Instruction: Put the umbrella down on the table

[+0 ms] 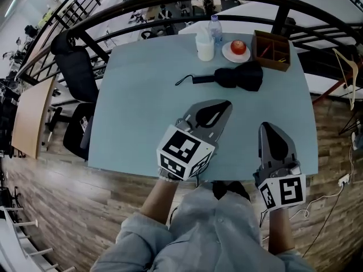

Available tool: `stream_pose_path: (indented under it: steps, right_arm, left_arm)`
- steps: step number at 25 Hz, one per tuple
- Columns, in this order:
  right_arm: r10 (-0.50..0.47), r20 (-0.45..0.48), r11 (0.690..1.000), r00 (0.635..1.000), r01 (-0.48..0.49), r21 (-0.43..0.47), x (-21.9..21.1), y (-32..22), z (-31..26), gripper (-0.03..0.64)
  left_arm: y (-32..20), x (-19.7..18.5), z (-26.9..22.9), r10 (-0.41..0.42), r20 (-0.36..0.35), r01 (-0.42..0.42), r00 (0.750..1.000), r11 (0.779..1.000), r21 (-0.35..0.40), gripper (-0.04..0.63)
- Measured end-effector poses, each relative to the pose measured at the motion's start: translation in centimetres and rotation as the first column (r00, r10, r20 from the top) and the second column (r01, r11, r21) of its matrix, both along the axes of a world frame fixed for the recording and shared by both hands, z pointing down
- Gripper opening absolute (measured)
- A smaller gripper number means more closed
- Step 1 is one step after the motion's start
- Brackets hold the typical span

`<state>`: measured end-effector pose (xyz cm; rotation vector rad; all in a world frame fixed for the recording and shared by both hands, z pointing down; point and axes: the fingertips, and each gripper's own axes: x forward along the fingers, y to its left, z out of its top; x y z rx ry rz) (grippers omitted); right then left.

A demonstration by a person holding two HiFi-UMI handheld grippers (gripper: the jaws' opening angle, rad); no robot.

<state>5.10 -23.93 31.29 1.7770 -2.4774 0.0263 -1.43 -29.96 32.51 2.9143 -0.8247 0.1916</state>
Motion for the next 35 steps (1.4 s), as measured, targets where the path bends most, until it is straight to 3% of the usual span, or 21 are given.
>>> stream_pose_path:
  steps: [5,17,35]
  right_arm:
    - [-0.025,0.015,1.0,1.0,0.025,-0.001,0.9,0.9,0.1,-0.005]
    - [-0.092,0.035,0.996,0.995,0.091,0.025,5.7,6.1,-0.1,-0.005]
    - [-0.142,0.077,0.989,0.987,0.138,0.052,7.9,13.7,-0.5,-0.005]
  left_arm:
    - [1.7,0.5,0.0,-0.042,-0.008,0.042,0.999,0.999,-0.028,0.005]
    - [7.9,3.5,-0.8,-0.177,-0.01,0.178,0.984,0.984,0.029,0.005]
    - [16.4,6.2,-2.8,-0.253,-0.082,0.256,0.964,0.966,0.032,0.005]
